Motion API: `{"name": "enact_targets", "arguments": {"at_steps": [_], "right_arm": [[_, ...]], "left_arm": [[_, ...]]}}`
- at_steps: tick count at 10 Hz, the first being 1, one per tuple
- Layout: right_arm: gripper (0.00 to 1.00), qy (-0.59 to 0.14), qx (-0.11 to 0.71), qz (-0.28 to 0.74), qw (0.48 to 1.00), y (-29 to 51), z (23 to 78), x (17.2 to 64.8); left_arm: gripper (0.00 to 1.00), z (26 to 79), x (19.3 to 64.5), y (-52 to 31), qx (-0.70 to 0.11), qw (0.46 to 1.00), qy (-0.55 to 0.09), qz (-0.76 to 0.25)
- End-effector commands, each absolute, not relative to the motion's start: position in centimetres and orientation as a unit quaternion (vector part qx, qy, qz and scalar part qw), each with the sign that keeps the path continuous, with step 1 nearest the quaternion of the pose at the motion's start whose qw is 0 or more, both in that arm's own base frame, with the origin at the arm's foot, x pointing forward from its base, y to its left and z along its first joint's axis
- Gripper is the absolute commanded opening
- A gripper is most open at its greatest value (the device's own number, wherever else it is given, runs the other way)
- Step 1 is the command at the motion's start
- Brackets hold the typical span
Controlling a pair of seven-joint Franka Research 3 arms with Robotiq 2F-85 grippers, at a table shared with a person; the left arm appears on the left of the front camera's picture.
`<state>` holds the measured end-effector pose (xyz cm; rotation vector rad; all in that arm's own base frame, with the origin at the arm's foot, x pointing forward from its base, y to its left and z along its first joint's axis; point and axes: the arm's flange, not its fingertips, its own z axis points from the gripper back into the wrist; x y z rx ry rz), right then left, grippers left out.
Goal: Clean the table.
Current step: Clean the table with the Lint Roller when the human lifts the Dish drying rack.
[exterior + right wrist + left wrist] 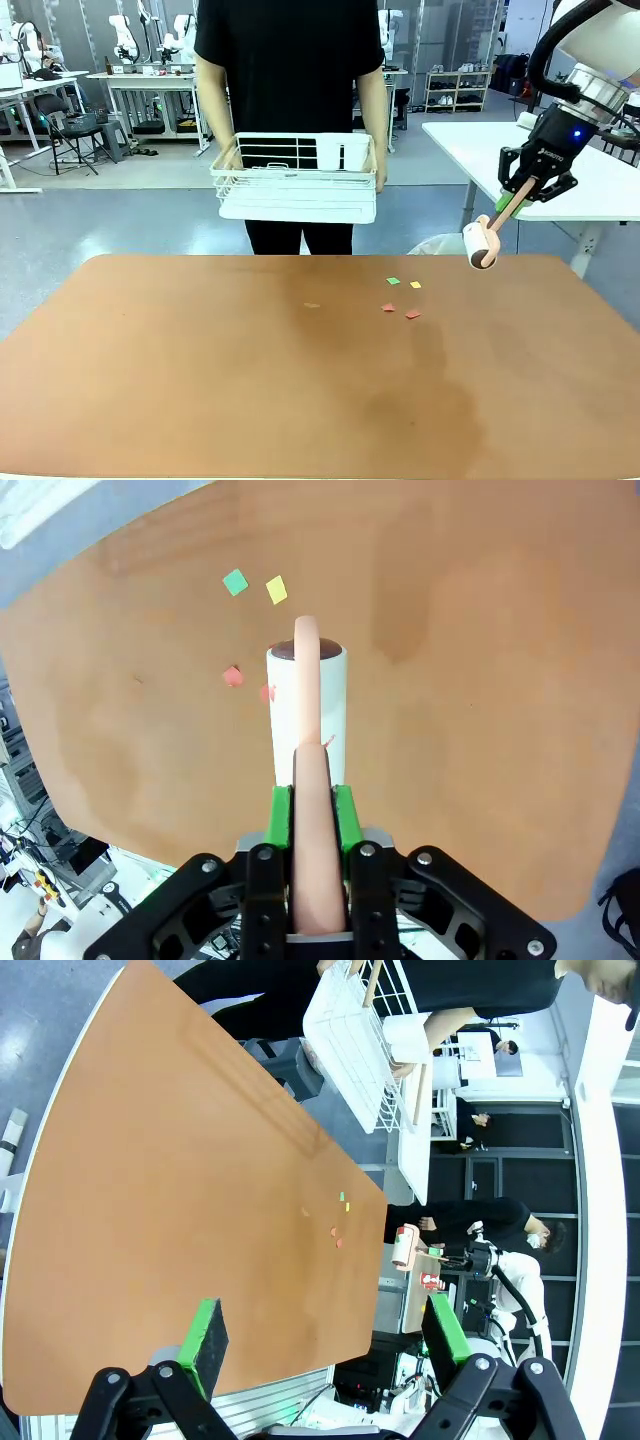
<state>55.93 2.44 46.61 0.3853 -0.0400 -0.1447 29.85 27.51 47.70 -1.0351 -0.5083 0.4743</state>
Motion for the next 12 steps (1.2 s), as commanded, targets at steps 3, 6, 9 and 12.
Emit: {"name": "enact_targets", "arguments": {"at_steps": [3, 6, 9, 12], "right_arm": [[0.21, -0.005, 0.195, -0.071, 0.978, 2.3, 46.8, 55.8], [0.21, 0.035, 0.244, -0.023, 0.969, -0.3, 43.3, 59.3], [0.21, 0.055, 0.308, 0.034, 0.949, -2.2, 38.1, 63.2], [0.21, 0.043, 0.34, 0.035, 0.939, -2.1, 35.1, 64.6]], "left_arm": [[1.0, 47.8, 29.6, 27.9, -0.487, 0.813, -0.242, 0.208], [1.0, 47.8, 29.6, 27.9, -0.487, 0.813, -0.242, 0.208], [1.0, 47.8, 29.6, 27.9, -0.487, 0.813, -0.242, 0.208], [1.0, 47.8, 29.6, 27.9, -0.487, 0.813, -0.242, 0.208]]}}
